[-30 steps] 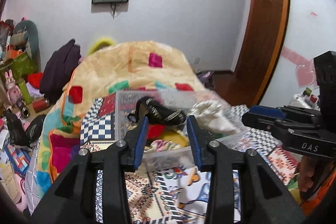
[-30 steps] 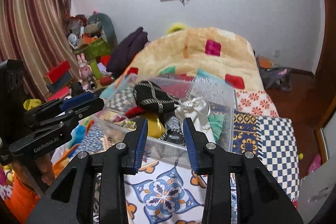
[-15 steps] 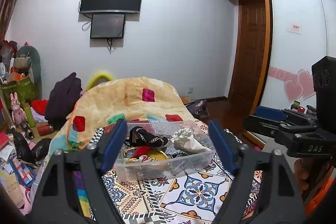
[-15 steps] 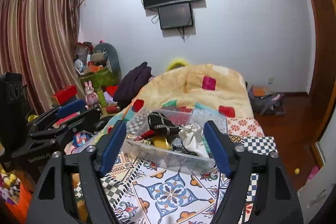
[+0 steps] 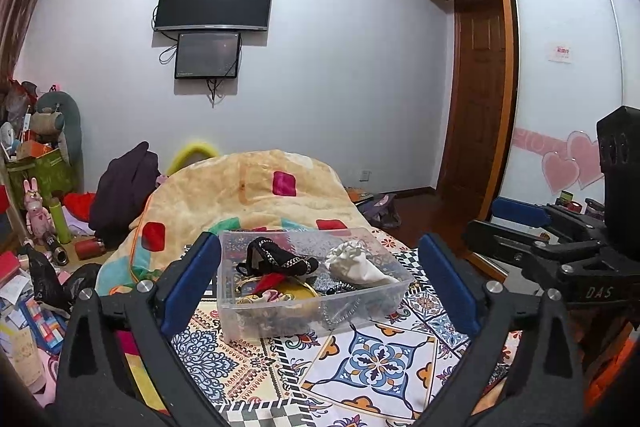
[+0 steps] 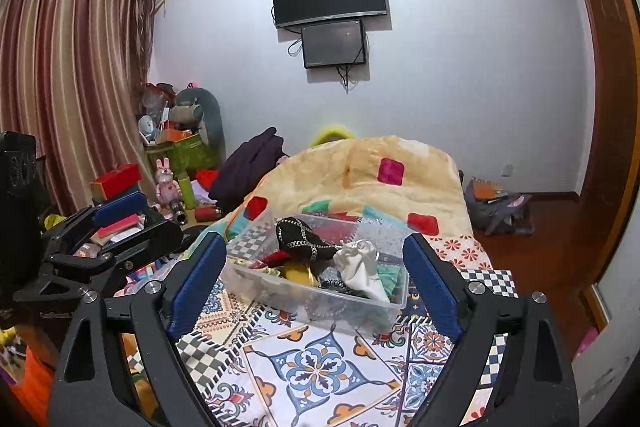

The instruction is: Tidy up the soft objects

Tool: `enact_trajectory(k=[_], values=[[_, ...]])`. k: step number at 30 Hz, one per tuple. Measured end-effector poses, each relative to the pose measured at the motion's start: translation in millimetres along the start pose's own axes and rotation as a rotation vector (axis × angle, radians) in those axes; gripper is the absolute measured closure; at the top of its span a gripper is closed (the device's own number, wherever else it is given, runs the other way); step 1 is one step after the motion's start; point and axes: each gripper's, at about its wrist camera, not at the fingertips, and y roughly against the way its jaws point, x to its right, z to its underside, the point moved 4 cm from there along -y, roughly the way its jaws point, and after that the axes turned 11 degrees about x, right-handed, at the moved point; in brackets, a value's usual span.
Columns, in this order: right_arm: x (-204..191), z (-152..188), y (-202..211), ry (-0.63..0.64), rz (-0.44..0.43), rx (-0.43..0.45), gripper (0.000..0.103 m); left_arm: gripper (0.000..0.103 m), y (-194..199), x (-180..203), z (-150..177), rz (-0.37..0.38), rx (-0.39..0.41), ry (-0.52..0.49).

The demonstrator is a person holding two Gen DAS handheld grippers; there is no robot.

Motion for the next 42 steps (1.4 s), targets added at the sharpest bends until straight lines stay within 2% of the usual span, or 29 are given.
enact_trajectory(k=[42], values=[[-1.2, 3.5, 5.9, -0.015, -0.015, 0.003, 0.014, 0.000, -2.4, -0.4, 5.8, -0.008, -0.012, 0.003]])
